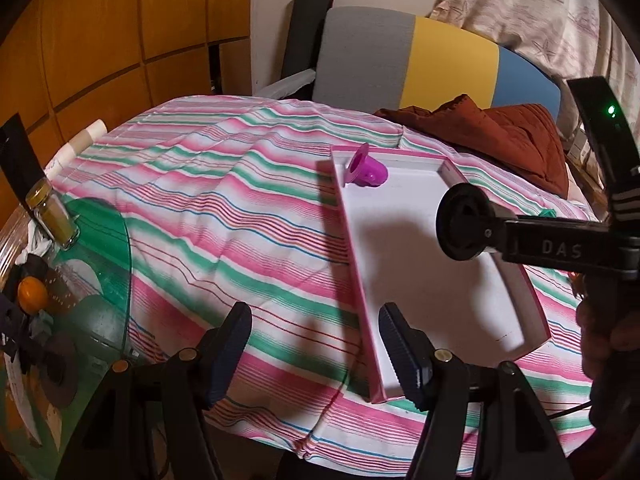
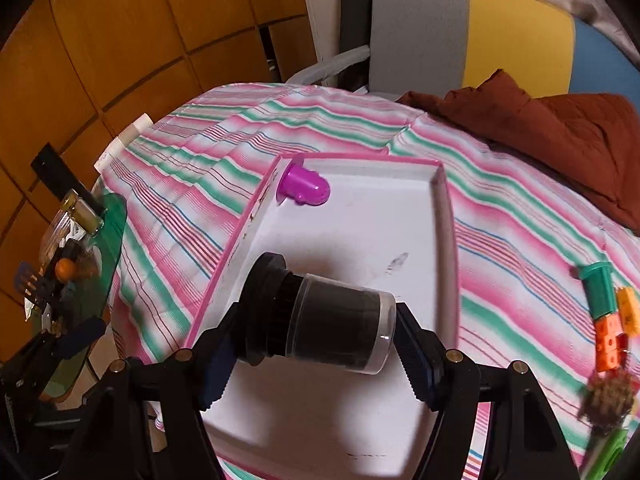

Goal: Organize rigid objects
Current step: 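Lower the canister into the tray beside the magenta cup, open right gripper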

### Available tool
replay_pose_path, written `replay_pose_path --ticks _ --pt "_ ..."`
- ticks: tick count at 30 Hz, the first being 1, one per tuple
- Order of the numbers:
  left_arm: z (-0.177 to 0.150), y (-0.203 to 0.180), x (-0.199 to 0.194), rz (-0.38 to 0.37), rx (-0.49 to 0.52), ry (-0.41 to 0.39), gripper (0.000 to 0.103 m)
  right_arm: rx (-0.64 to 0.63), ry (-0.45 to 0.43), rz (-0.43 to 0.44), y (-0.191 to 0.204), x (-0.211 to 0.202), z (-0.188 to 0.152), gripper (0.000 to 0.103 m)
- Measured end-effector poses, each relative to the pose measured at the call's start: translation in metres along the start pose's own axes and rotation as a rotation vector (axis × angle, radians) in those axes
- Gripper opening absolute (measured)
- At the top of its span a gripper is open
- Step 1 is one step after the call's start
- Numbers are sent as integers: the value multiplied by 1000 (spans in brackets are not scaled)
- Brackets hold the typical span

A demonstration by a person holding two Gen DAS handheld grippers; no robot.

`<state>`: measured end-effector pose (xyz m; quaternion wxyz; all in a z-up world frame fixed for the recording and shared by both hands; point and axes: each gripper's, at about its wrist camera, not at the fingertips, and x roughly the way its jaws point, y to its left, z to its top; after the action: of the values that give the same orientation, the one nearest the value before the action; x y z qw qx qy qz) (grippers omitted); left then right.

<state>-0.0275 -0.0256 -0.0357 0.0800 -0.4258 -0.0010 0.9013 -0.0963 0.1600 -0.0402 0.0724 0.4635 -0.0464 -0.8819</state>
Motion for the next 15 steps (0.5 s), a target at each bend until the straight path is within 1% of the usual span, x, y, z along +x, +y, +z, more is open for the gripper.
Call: replay_pose_path --ticks 7,11,15 --pt "-1 9 2 -15 -33 14 67 8 37 -12 4 22 6 72" --pt "-2 18 3 -21 -66 21 67 18 43 -15 6 28 11 72" --pt "-1 26 2 -19 -88 17 67 17 41 -27 12 37 23 72"
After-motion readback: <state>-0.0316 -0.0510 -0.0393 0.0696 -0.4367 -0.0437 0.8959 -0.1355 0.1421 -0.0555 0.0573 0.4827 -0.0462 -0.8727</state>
